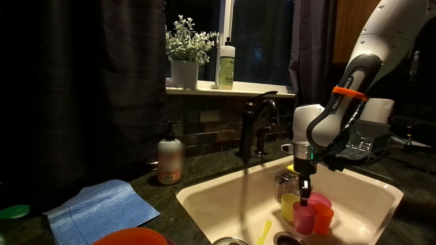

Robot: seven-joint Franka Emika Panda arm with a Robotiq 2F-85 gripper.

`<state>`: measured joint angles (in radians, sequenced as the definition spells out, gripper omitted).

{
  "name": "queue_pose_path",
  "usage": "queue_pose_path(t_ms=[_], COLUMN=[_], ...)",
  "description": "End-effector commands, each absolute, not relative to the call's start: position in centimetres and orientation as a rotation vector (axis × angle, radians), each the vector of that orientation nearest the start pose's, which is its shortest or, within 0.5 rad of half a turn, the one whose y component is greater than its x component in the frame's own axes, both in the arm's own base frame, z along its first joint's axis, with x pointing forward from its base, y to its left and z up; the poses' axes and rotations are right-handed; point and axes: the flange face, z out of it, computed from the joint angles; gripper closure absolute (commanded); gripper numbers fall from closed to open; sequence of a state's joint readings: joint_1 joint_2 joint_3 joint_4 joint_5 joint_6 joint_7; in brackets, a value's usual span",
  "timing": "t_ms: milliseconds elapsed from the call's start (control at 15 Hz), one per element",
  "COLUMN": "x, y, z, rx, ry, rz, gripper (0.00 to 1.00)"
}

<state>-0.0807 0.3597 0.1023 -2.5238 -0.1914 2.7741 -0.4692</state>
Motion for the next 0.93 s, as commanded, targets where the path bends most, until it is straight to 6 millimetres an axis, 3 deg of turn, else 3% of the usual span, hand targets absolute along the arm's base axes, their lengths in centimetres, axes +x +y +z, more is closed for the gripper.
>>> queue_pose_path(t_ms=[0, 133, 267, 867], x=[43.5, 43.3, 43.3, 43.2], y=[2.5, 2.7, 2.8, 3.4], z=[12.3, 11.9, 11.6, 12.4], rx=[-2.973, -2.967, -2.965, -2.942], ry=[-1.099, -1.132, -1.146, -1.169], rz=[0.172, 0.179, 0.174, 0.074], gripper=[0.99, 0.99, 0.71, 0.04])
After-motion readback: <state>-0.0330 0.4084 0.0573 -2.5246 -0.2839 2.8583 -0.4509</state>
